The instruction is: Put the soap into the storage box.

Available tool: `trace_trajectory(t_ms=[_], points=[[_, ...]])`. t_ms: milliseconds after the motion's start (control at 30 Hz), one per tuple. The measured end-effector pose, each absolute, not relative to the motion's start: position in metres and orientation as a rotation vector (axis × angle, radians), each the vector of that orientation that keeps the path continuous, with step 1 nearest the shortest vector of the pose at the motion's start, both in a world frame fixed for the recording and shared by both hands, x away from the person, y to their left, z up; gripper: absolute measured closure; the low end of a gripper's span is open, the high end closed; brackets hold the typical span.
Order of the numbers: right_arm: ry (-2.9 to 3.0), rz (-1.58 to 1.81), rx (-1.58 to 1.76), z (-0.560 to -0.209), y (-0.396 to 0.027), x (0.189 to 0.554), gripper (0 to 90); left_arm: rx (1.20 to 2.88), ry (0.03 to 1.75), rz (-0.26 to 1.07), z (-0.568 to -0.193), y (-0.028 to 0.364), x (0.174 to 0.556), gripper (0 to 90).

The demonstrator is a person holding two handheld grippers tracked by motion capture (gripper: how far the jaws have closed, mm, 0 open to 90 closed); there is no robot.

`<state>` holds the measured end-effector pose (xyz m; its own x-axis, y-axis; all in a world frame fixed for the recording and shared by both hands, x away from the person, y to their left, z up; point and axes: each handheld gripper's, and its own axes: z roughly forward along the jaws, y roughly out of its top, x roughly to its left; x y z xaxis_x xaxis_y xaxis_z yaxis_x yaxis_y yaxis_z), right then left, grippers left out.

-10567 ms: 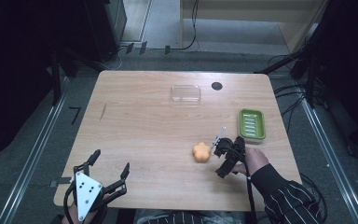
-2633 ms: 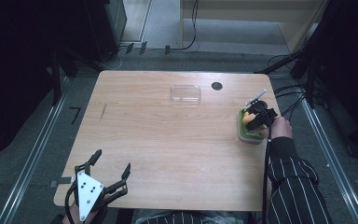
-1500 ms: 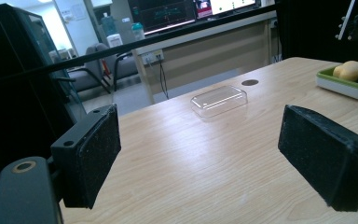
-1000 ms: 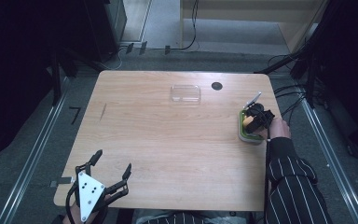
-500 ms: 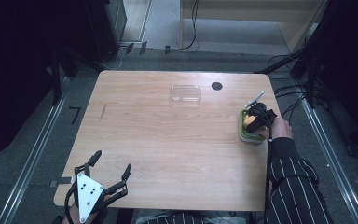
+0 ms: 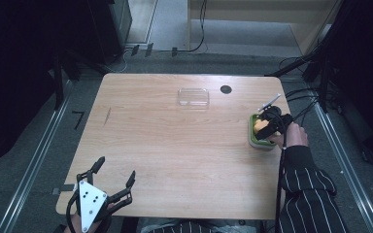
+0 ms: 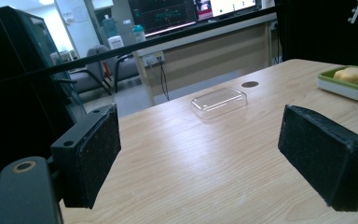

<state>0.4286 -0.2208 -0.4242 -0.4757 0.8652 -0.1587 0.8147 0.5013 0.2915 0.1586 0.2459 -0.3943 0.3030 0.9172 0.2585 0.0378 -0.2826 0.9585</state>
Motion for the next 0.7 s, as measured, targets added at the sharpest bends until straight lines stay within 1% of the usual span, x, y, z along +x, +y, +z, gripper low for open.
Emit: trace_trajectory(t_ms=[67,267,700], points=[[2.490,0.269,1.415,-0.422,-0.217,0.422,5.6,1.593,0.899,1.133,-0.394,0.246,0.159,13.0],[2.537,0.266,1.391,-0.421,-0.207,0.409,1.7,1.594,0.896,1.132,-0.394,0.246,0.159,13.0],[2.603,0.293,1.300,-0.418,-0.187,0.367,1.1,1.596,0.895,1.129,-0.394,0.245,0.160,13.0]])
